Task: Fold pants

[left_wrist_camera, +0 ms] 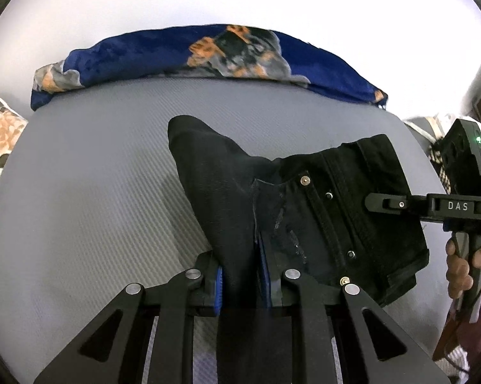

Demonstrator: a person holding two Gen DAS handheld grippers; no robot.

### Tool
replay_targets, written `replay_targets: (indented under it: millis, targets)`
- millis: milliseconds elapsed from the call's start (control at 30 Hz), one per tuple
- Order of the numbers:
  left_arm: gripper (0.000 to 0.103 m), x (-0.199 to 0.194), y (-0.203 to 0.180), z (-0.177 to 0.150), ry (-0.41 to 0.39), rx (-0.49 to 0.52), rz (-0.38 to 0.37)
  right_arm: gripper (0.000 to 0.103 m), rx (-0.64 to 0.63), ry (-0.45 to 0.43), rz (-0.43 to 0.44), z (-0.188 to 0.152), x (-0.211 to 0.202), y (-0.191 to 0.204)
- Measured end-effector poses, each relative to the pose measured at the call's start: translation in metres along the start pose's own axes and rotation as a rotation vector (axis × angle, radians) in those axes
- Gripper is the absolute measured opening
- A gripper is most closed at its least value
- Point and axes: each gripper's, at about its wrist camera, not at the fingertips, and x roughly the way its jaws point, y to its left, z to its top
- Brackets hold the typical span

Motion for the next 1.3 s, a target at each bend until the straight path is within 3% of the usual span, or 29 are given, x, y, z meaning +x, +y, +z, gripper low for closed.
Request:
replay_targets:
  millis: [433, 633, 733, 900, 967, 1033, 1167, 1300]
  targets:
    - [0.019, 0.038, 0.048, 0.073, -0.051, -0.034, 0.022, 0.021, -0.025, -0.013, 0.025, 0.093, 0.040, 0.013]
    - [0.019, 0.077, 0.070, 0.083, -0.006, -0.053, 0.036, 0.021, -0.037, -0.007, -0.028, 0.123, 0.065, 0.006]
    - [0.024, 0.095, 0.084, 0.074, 0.024, -0.085, 0.047, 0.024, -0.034, -0.003, -0.100, 0.125, 0.079, -0.005]
    - [0.043, 0.113, 0.092, 0.061, 0.038, -0.131, 0.068, 0.047, -0.041, -0.011, -0.187, 0.113, 0.087, -0.021]
    - [0.046, 0.113, 0.089, 0.061, 0.029, -0.121, 0.090, 0.050, -0.053, -0.018, -0.218, 0.108, 0.087, -0.022]
    - [0.055, 0.111, 0.086, 0.062, 0.032, -0.116, 0.141, 0.050, -0.070, -0.015, -0.246, 0.101, 0.085, -0.020]
    - [0.055, 0.097, 0.076, 0.058, 0.023, -0.093, 0.215, 0.051, -0.108, -0.015, -0.314, 0.086, 0.077, -0.013]
    - [0.055, 0.077, 0.059, 0.051, -0.011, -0.051, 0.278, 0.052, -0.166, -0.076, -0.390, 0.073, 0.056, 0.006]
